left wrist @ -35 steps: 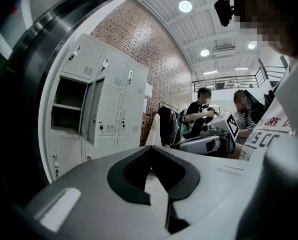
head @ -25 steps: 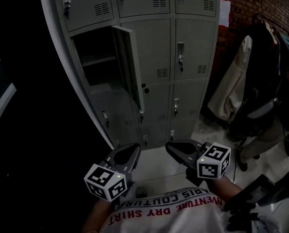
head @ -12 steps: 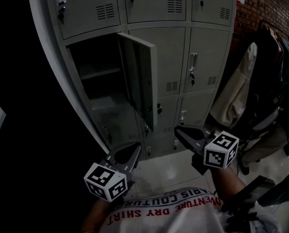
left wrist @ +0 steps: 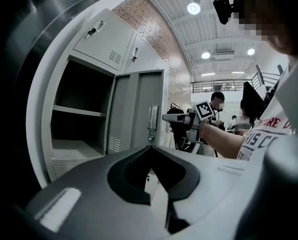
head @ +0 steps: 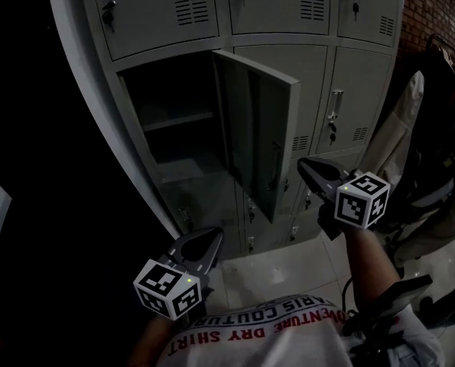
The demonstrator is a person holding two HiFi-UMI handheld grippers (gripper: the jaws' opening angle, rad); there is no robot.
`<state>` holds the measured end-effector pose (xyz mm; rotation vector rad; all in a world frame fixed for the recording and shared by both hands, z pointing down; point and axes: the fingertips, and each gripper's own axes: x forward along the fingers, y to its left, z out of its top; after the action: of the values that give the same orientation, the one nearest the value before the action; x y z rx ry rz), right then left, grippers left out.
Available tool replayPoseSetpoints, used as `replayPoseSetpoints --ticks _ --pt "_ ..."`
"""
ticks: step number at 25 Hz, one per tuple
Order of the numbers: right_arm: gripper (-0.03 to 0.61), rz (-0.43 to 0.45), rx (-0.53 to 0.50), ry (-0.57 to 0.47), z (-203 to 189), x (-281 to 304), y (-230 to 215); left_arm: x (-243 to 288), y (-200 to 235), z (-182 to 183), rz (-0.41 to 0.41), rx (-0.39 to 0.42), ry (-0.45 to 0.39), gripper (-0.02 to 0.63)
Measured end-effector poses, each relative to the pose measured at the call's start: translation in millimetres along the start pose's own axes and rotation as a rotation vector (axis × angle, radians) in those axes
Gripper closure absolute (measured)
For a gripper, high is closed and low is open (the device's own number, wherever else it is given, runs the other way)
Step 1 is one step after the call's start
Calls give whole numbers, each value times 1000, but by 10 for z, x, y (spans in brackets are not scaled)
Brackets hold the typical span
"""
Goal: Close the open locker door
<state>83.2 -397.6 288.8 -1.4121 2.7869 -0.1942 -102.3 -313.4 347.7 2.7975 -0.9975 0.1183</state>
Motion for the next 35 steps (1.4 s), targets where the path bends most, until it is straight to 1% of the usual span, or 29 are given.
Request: replayPoseSetpoints --ticks 5,10,13,18,22,27,31,35 --pt "581 13 -12 3 -25 317 47 -3 311 -16 9 -8 5 611" --pt "582 34 -37 -10 -10 430 210 27 541 -36 9 -15 6 611" --pt "583 73 -41 -16 -17 496 383 38 629 -42 9 -17 7 611" --pt "582 171 -44 -26 -28 671 760 -12 767 -57 30 -22 10 611" --pt "582 257 -57 -15 -79 909 1048 -125 920 -104 71 -32 14 611" --pt "581 361 -59 -9 -107 1269 1340 -333 1155 -136 145 -47 11 611" --pt "581 425 -73 0 -122 1618 1559 -521 1345 -176 204 -65 9 611" --pt "581 464 -82 10 -133 2032 1698 -707 1510 -233 253 -84 13 611"
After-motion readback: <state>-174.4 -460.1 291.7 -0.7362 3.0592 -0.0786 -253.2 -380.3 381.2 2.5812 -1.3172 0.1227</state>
